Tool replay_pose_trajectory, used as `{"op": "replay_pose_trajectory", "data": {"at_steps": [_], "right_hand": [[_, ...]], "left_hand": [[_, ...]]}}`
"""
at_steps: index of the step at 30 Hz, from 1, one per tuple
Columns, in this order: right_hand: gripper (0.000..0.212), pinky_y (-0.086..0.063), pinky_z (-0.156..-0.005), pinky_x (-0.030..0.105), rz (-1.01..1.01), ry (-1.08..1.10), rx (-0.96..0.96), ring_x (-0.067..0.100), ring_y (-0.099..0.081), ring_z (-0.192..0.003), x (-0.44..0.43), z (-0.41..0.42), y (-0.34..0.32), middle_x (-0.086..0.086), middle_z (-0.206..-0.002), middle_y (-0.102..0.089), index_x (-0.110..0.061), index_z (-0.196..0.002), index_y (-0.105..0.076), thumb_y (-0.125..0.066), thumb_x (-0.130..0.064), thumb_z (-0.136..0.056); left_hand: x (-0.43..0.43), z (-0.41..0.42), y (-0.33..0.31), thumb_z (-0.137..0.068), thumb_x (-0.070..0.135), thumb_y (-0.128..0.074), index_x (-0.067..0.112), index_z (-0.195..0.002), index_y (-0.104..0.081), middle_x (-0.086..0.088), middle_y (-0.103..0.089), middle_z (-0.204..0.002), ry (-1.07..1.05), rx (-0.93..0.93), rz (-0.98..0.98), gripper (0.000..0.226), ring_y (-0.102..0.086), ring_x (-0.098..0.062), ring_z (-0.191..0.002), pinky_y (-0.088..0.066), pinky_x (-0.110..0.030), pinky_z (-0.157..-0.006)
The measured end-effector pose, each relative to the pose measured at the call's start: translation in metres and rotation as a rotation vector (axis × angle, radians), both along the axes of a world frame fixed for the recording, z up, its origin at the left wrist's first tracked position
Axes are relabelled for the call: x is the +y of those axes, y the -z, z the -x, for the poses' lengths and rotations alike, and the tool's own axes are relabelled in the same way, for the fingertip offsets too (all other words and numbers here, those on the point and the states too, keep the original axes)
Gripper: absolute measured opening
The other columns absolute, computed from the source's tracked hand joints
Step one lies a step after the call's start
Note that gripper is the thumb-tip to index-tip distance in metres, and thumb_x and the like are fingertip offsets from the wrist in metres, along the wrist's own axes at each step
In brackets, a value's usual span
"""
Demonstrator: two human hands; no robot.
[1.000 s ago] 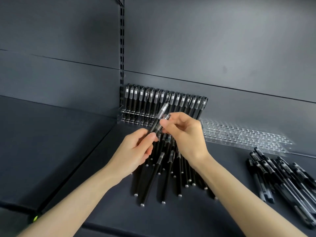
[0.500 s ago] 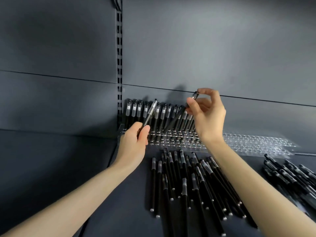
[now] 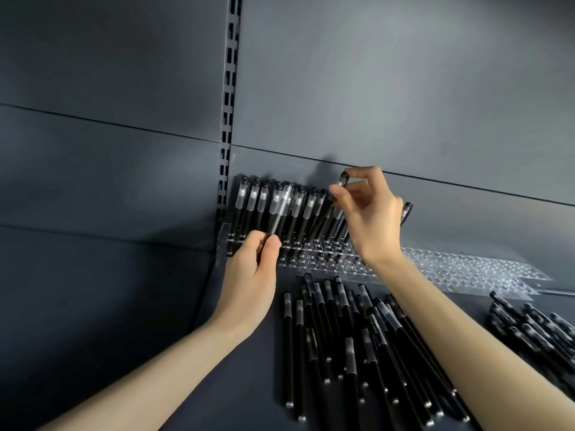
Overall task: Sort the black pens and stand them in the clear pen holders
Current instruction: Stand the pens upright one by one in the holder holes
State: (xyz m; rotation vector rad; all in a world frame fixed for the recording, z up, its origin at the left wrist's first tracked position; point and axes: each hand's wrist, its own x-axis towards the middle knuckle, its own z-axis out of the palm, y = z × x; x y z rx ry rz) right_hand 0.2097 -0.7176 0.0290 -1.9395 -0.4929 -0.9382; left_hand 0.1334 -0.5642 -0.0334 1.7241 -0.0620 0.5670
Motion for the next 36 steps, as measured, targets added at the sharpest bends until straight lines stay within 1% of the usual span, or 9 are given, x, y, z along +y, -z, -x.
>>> {"op": "replay_pose_trajectory", "data": {"at_steps": [3, 6, 9, 14, 17, 21, 25, 33, 36], "right_hand": [[0.022, -0.051, -0.07, 0.014, 0.068, -0.021, 0.061, 0.006, -0.067, -0.07, -0.001, -0.002, 0.002, -0.012, -0.07, -0.066, -0.012, -0.104, -0.058, -0.068, -0.02, -0.087], [0.024, -0.051, -0.076, 0.02, 0.163, -0.053, 0.138, 0.012, -0.068, -0.076, -0.003, -0.002, 0.003, -0.005, -0.076, -0.07, -0.013, -0.11, -0.059, -0.066, -0.019, -0.088], [0.03, -0.048, -0.078, 0.012, 0.272, -0.048, 0.164, 0.015, -0.067, -0.08, -0.004, -0.001, 0.001, 0.0, -0.085, -0.072, -0.012, -0.119, -0.06, -0.064, -0.013, -0.09], [0.027, -0.051, -0.08, 0.021, 0.367, -0.04, 0.21, 0.009, -0.065, -0.076, -0.006, -0.002, -0.002, 0.0, -0.088, -0.072, -0.008, -0.118, -0.058, -0.06, -0.006, -0.091], [0.03, -0.048, -0.073, 0.017, 0.363, -0.047, 0.219, 0.01, -0.065, -0.074, -0.008, -0.003, 0.002, -0.003, -0.079, -0.069, -0.011, -0.118, -0.053, -0.06, -0.004, -0.09], [0.029, -0.047, -0.063, 0.011, 0.351, -0.057, 0.23, 0.012, -0.065, -0.071, -0.009, -0.006, 0.005, -0.001, -0.081, -0.071, -0.012, -0.117, -0.053, -0.06, -0.005, -0.09], [0.029, -0.052, -0.074, 0.023, 0.338, -0.058, 0.216, 0.014, -0.065, -0.073, -0.008, -0.005, 0.007, 0.0, -0.082, -0.071, -0.014, -0.116, -0.055, -0.064, -0.011, -0.089], [0.028, -0.052, -0.069, 0.027, 0.366, 0.024, 0.147, 0.009, -0.06, -0.057, -0.009, -0.002, 0.009, -0.006, -0.072, -0.068, -0.016, -0.117, -0.057, -0.063, -0.015, -0.09], [0.023, -0.054, -0.072, 0.03, 0.14, -0.104, 0.243, 0.012, -0.065, -0.063, -0.01, 0.015, 0.01, -0.001, -0.072, -0.071, -0.019, -0.112, -0.058, -0.063, -0.023, -0.09]], "left_hand": [[-0.002, -0.001, 0.002, -0.099, 0.027, -0.042, -0.002, -0.088, -0.049, 0.011, -0.026, -0.047, 0.008, 0.006, 0.005, 0.032, -0.023, -0.007, -0.043, -0.022, -0.017, -0.043], [-0.002, -0.001, 0.003, -0.099, 0.027, -0.042, -0.002, -0.089, -0.05, 0.01, -0.027, -0.05, 0.019, 0.006, 0.007, 0.032, -0.023, -0.007, -0.043, -0.022, -0.017, -0.042], [-0.002, -0.002, 0.004, -0.099, 0.027, -0.042, -0.003, -0.09, -0.05, 0.005, -0.029, -0.054, 0.02, 0.006, 0.001, 0.032, -0.024, -0.007, -0.044, -0.023, -0.018, -0.042], [-0.003, 0.0, 0.006, -0.099, 0.027, -0.042, -0.003, -0.088, -0.049, 0.006, -0.027, -0.052, 0.038, 0.015, -0.004, 0.033, -0.023, -0.007, -0.044, -0.022, -0.018, -0.042], [-0.003, 0.0, 0.005, -0.099, 0.026, -0.043, -0.003, -0.087, -0.049, 0.005, -0.028, -0.053, 0.038, 0.009, -0.004, 0.032, -0.023, -0.007, -0.045, -0.023, -0.017, -0.043], [-0.002, 0.0, 0.004, -0.099, 0.026, -0.043, 0.001, -0.082, -0.048, 0.005, -0.029, -0.053, 0.034, 0.019, -0.007, 0.031, -0.025, -0.007, -0.046, -0.024, -0.018, -0.043], [-0.001, -0.002, 0.005, -0.099, 0.026, -0.044, 0.002, -0.081, -0.048, 0.008, -0.029, -0.052, 0.035, 0.029, -0.005, 0.03, -0.025, -0.007, -0.046, -0.024, -0.021, -0.046], [-0.002, 0.001, 0.004, -0.099, 0.025, -0.042, -0.002, -0.086, -0.05, -0.004, -0.032, -0.06, 0.05, 0.014, -0.018, 0.031, -0.027, -0.01, -0.051, -0.025, -0.022, -0.047], [-0.005, 0.001, 0.005, -0.099, 0.023, -0.039, -0.001, -0.093, -0.054, -0.007, -0.035, -0.063, 0.11, 0.026, 0.001, 0.029, -0.03, -0.013, -0.055, -0.028, -0.025, -0.052]]}}
